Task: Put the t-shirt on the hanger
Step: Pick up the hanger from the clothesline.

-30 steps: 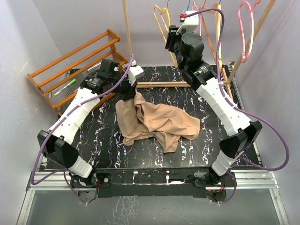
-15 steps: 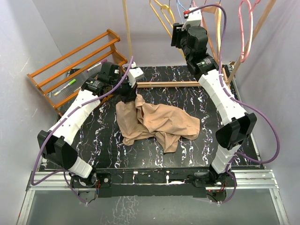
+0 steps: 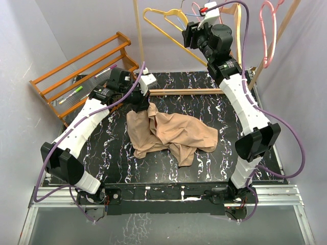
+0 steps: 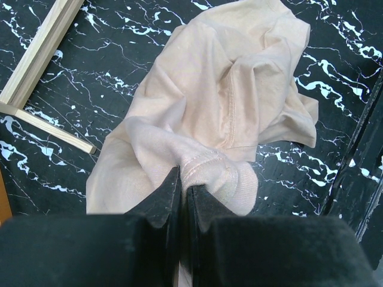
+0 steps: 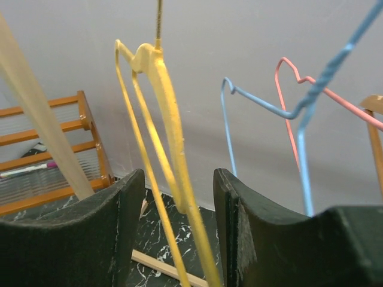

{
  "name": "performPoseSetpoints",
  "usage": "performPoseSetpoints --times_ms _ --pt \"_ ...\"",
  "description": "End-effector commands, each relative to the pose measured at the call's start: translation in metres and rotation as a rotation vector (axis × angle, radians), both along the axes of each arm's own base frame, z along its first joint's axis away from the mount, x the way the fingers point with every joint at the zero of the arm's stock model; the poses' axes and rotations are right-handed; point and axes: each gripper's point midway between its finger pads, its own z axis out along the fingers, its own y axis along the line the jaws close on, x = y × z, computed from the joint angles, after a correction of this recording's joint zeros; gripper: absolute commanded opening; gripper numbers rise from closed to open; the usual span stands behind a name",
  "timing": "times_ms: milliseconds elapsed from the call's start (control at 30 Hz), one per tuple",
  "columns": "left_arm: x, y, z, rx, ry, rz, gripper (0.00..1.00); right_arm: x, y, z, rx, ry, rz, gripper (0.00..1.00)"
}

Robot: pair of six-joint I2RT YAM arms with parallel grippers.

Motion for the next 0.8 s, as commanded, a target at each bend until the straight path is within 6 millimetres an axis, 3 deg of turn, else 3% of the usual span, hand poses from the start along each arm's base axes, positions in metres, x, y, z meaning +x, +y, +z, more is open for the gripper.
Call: performPoseSetpoints --times_ms 0,333,500,767 --pt "-0.010 -0.001 0.021 -0.054 -0.031 -0.016 0.00 -0.001 0.010 0.022 0.016 -0.073 0.086 0.50" --pt "-0.013 0.000 0.019 -0.054 -0.029 -0.017 0.00 0.007 0.016 0.010 0.036 -0.056 0.172 0.24" --pt "-0.014 0.000 0.018 -0.056 -0.027 -0.018 0.00 0.003 0.014 0.015 0.047 -0.079 0.172 0.09" --pt "-0.013 0.000 0.017 -0.055 -0.024 -0.018 0.00 -0.011 0.008 0.038 0.063 -0.142 0.163 0.08"
